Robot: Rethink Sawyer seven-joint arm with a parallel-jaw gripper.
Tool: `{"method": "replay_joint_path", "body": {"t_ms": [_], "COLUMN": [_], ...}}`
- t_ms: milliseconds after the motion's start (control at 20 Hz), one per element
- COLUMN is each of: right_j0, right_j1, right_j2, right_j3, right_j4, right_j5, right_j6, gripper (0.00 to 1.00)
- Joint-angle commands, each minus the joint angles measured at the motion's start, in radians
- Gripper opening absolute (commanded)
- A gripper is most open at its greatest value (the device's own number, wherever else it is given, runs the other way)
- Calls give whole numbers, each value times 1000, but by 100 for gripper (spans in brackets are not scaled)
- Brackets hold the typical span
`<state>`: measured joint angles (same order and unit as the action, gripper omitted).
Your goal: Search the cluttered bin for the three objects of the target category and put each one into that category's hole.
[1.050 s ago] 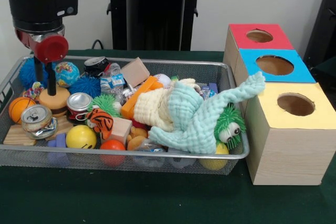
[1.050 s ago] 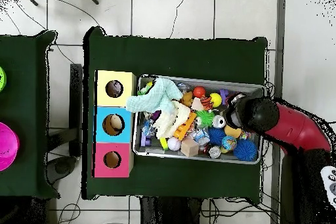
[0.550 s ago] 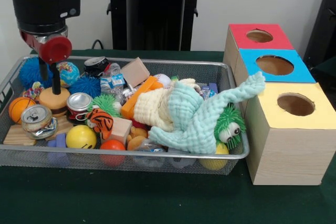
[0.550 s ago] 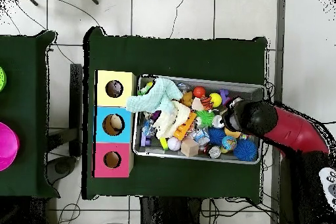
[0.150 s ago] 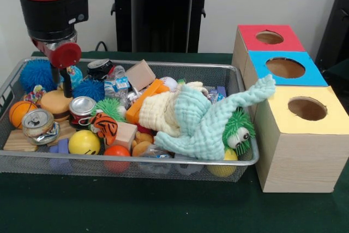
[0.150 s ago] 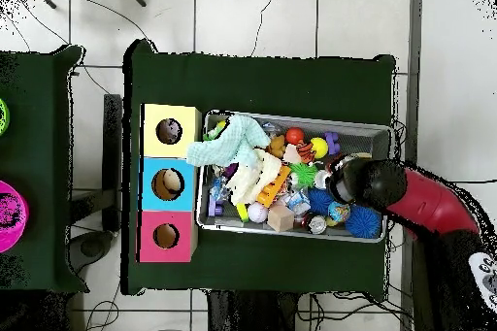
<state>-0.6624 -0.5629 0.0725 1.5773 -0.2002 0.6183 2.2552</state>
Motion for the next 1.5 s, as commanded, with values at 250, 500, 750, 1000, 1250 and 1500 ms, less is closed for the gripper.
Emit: {"method": "replay_joint_path", "body": {"t_ms": [250, 500, 750, 1000, 1250, 1500], "right_j0": [-52, -76, -83, -91, -88, -88], "right_j1": [16, -12, -21, -13, -16, 5], "right_j2": [77, 71, 62, 49, 24, 6], "right_j3": [149, 164, 154, 95, 49, -18], "right_j4": [1, -13, -32, -64, -120, -187], "right_j5": [25, 53, 69, 78, 57, 33], "right_j6": [-49, -79, -100, -130, -164, -162], "gripper": [100, 100, 100, 100, 100, 100]}}
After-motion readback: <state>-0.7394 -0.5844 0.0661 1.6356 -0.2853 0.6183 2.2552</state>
